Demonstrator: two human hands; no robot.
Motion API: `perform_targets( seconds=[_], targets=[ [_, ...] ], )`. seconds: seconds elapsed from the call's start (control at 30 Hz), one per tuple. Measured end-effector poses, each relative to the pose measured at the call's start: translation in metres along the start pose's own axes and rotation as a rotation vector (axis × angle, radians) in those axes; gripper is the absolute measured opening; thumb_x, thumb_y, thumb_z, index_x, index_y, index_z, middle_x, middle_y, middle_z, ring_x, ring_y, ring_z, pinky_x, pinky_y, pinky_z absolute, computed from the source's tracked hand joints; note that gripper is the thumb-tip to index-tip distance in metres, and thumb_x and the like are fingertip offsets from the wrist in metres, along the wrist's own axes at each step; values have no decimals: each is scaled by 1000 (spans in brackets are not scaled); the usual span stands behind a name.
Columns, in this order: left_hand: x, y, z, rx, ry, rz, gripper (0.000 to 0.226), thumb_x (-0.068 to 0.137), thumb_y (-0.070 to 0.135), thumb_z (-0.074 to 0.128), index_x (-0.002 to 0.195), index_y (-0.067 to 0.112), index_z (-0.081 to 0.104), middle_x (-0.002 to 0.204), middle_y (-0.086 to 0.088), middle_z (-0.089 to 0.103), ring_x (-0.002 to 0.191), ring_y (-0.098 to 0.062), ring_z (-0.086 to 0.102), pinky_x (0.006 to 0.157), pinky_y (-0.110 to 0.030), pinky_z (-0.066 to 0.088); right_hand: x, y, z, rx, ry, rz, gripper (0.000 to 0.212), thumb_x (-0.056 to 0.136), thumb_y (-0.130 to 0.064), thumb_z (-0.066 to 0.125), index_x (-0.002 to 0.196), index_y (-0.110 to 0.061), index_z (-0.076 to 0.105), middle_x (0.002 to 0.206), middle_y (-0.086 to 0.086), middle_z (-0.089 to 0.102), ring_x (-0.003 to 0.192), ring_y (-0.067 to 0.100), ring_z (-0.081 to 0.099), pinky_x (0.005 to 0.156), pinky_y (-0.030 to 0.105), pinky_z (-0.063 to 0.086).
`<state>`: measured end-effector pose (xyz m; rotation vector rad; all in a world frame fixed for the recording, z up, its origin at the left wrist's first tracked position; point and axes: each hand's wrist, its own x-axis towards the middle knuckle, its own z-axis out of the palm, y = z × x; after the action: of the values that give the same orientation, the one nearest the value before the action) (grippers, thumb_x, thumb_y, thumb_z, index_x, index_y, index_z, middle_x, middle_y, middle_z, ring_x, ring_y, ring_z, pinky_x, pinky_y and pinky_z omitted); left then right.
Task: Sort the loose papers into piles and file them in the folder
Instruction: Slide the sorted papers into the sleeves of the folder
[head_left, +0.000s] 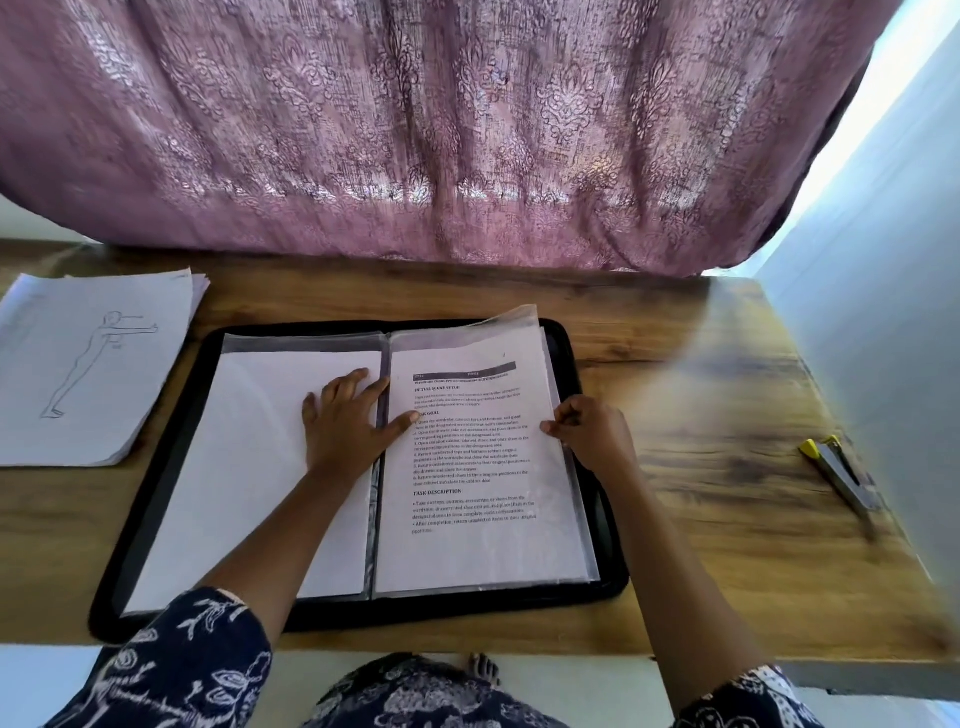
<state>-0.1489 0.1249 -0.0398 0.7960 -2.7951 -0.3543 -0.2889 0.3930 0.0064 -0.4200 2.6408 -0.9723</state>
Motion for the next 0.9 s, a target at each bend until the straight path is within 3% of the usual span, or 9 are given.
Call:
perform_targets(
  seconds=[0.13,0.27,0.33,0.4,0.5,0.63,0.7,0.8,0.9],
  targets=[
    [-1,0,1,15,-2,8,85,75,81,34,135,25,55,147,-4,45,137,-27,36,112,-58,20,-2,6,4,-87,62,-87,17,86,-26,70,91,-11,68,87,6,70,81,24,64,59,25,37],
    [0,0,2,3,22,37,81,78,79,32,131,25,59,144,-4,48,134,-27,40,111,-58,20,-14,7,13,-245,197,-546,22,80,-11,74,101,-7,69,102,6,67,86,25,65,68,21,41],
    [-4,1,-1,-76,121,205,67,86,71,36,123,23,65,136,-5,56,127,-27,48,110,-54,24,-21,3,15,-130,95,-592,29,83,-16,73,110,-11,66,111,3,64,95,21,64,74,28,52],
    [-15,13,-14,-370,121,315,62,91,68,38,117,21,68,121,1,66,114,-20,58,103,-43,40,-28,-6,11,75,-150,-500,36,88,-34,67,122,-21,61,125,-6,59,112,11,58,92,34,51],
    [-26,54,-48,-1042,-194,-18,67,75,79,51,109,24,67,100,5,73,91,-12,69,81,-26,55,-39,-32,3,476,-632,-338,39,91,-41,52,128,-31,57,140,-13,50,130,6,45,108,30,40],
    [-13,51,-88,-996,-129,-333,24,90,28,67,108,15,60,110,-2,67,89,-17,65,72,-27,55,-41,-61,15,660,-732,-389,35,99,-23,47,133,-15,55,137,-4,55,129,14,49,107,35,41],
    [-1,9,-112,-948,-133,-435,21,89,24,67,106,13,60,106,-1,65,92,-22,64,78,-33,54,-34,-73,30,531,-651,-426,33,99,-19,50,131,-19,56,136,-6,55,127,10,50,109,30,39],
    [13,-71,-146,-861,-85,-570,20,84,24,72,99,11,65,94,-6,67,82,-23,65,69,-31,50,-13,-90,67,101,-562,-567,41,96,-22,56,137,-20,50,146,-2,44,134,15,41,111,24,28],
    [13,-128,-146,-380,-72,-649,16,86,15,67,100,7,68,93,-9,66,82,-27,60,69,-27,44,0,-105,115,-365,-549,-751,56,93,-38,56,144,-20,41,156,4,27,143,22,25,116,38,20]
  ],
)
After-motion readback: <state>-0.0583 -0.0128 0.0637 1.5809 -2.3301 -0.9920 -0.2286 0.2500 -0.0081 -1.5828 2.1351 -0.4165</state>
